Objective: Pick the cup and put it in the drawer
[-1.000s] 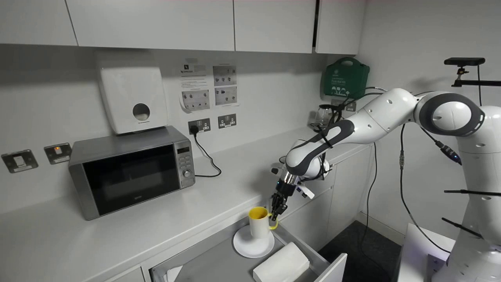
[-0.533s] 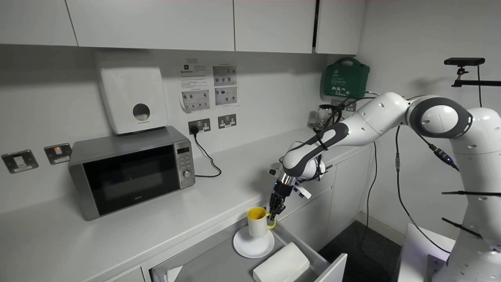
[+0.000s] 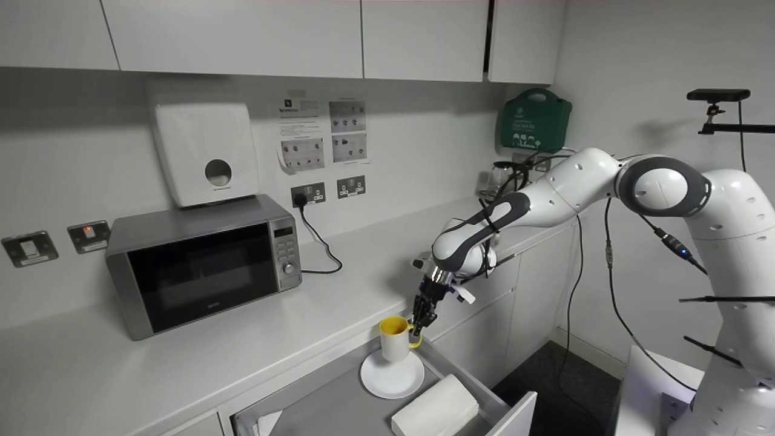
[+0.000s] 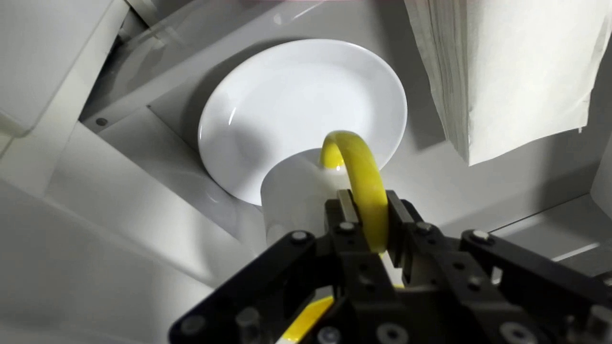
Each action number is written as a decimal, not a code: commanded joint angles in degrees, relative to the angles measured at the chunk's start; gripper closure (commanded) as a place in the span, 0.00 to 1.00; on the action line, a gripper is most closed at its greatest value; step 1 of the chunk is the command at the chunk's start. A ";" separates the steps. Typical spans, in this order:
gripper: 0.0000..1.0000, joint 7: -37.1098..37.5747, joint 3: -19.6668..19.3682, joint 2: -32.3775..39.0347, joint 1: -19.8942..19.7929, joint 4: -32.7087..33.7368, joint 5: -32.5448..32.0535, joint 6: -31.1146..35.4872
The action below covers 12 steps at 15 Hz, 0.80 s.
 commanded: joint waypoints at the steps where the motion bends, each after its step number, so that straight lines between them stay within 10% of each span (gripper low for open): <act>1: 0.95 -2.71 2.14 1.86 -2.40 3.20 -0.66 -1.04; 12: 0.95 -3.54 4.37 6.43 -4.48 6.86 -1.20 -2.37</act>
